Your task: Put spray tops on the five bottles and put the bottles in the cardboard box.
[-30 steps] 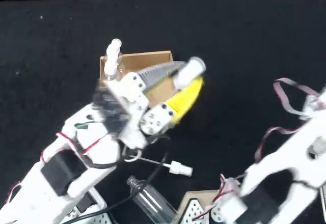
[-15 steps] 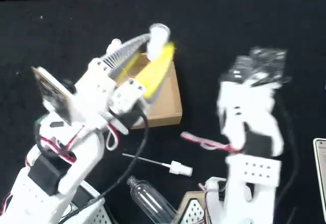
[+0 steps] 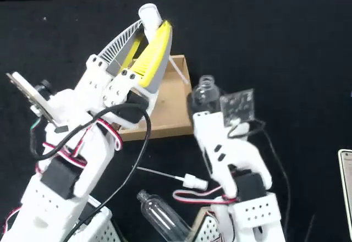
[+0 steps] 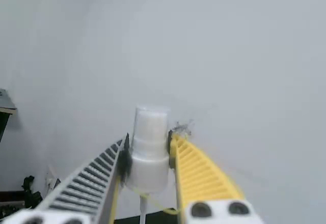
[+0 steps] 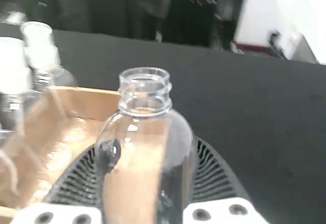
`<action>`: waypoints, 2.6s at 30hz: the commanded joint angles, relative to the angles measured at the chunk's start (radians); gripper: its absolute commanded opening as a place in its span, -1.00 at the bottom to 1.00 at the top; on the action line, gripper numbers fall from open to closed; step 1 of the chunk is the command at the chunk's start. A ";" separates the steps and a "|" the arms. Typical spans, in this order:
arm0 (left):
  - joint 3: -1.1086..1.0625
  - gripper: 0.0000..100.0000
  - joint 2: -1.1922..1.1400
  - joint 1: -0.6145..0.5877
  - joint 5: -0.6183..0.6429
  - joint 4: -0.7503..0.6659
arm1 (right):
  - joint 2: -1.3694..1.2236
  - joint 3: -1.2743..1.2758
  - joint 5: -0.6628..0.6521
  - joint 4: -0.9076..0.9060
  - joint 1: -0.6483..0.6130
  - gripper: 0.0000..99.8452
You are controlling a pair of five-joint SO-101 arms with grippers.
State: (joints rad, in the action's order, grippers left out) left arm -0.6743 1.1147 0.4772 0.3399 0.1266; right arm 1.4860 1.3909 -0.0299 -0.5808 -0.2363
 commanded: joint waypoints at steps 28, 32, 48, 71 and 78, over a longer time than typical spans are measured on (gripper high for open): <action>-0.027 -0.88 -0.152 0.128 -0.064 -0.081 | 0.343 0.116 -0.072 0.025 -0.074 -0.98; -0.038 -0.86 -0.158 0.128 -0.064 -0.074 | 0.343 0.114 -0.072 0.025 -0.072 -0.98; 0.229 -0.45 -0.153 0.082 -0.129 0.402 | 0.341 0.117 -0.071 0.025 -0.072 -0.98; 0.430 -0.45 -0.155 -0.651 -0.141 0.408 | -0.381 -0.139 0.052 0.554 -0.106 -0.97; 0.397 -0.45 -0.155 -0.645 -0.141 0.367 | -0.694 -0.053 0.055 1.022 -0.104 -0.98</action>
State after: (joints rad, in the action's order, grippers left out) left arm -0.2877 0.9551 -0.1626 0.2064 0.5178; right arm 0.8784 1.3341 0.0130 0.2048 -0.3330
